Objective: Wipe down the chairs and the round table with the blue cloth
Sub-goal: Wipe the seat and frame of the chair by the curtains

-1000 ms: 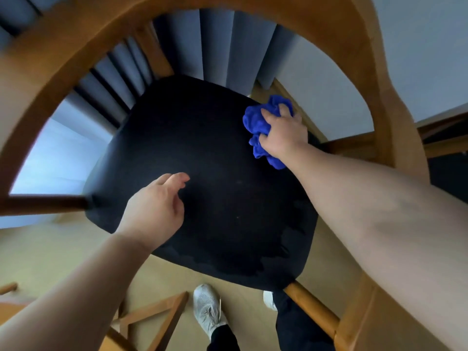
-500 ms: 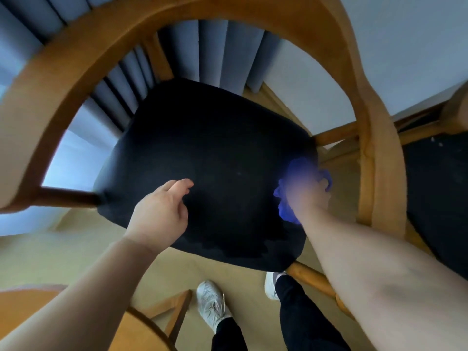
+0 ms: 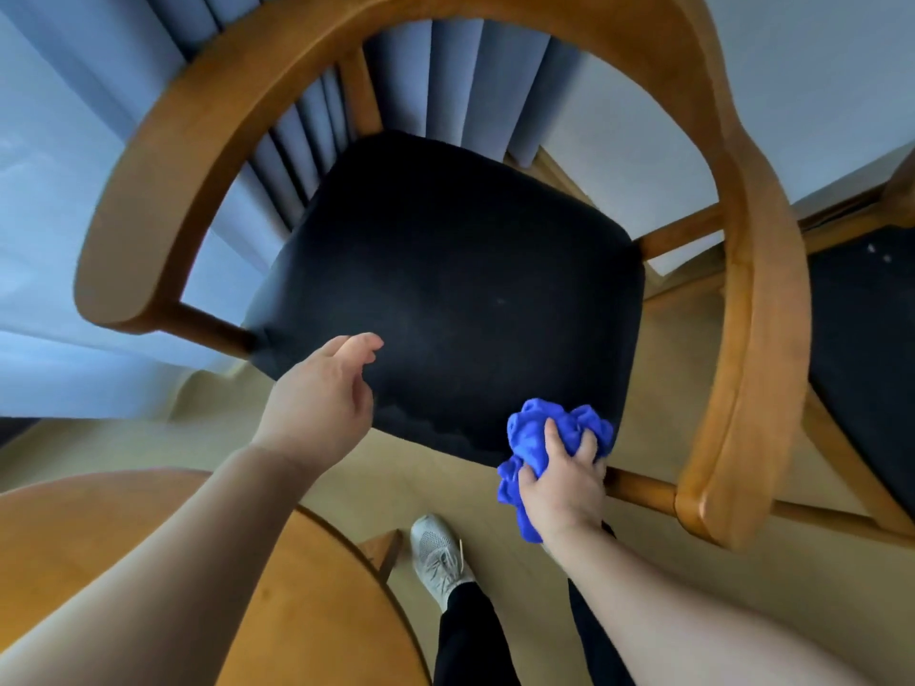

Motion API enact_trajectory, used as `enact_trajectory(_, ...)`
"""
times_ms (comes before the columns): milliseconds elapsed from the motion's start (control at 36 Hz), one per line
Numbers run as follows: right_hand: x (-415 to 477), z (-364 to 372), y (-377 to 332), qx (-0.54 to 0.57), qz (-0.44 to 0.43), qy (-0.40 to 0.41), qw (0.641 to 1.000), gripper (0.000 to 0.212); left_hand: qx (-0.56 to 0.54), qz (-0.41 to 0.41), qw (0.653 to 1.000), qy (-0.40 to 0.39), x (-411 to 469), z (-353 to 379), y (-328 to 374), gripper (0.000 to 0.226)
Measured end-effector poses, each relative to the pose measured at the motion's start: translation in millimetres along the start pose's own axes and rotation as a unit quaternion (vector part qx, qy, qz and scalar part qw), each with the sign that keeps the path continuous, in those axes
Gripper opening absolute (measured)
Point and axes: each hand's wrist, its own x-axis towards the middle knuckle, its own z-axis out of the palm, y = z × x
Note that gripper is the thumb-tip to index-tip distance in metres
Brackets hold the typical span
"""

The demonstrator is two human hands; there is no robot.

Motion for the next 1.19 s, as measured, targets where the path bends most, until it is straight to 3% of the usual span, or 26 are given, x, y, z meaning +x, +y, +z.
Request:
enact_trajectory(194, 34, -61, -32, -0.036, -0.206, 0.051, 0.977, 0.061, 0.006, -0.010, 1.000, 0.011, -14, 9, -1, 0.040)
enact_trajectory(333, 93, -101, -102, -0.062, -0.248, 0.073, 0.964, 0.055, 0.007, -0.013, 1.000, 0.020, -16, 11, 1, 0.040)
enact_trajectory(472, 121, -102, -130, -0.140, -0.258, 0.034, 0.955, 0.055, 0.004, -0.025, 1.000, 0.016, -20, 19, 1, 0.039)
enact_trajectory(556, 121, -92, -126, -0.189, -0.256, 0.022, 0.948, 0.063, 0.009, -0.022, 1.000, 0.012, -20, 22, 1, 0.038)
enact_trajectory(834, 54, -45, -60, -0.201, -0.314, 0.002, 0.928, 0.062, 0.008, -0.030, 0.999, 0.011, -27, 15, 10, 0.036)
enact_trajectory(972, 10, -32, -23, -0.239, -0.329, -0.073, 0.911, 0.059, 0.009, -0.047, 0.999, 0.002, -48, 0, 27, 0.038)
enact_trajectory(1084, -11, -54, -11, -0.227, -0.343, -0.145, 0.900, 0.052, 0.014, -0.062, 0.998, -0.002, -67, -16, 44, 0.041)
enact_trajectory(1195, -30, -103, -11, -0.175, -0.398, -0.120, 0.892, 0.060, 0.011, -0.059, 0.998, 0.001, -85, -43, 67, 0.042)
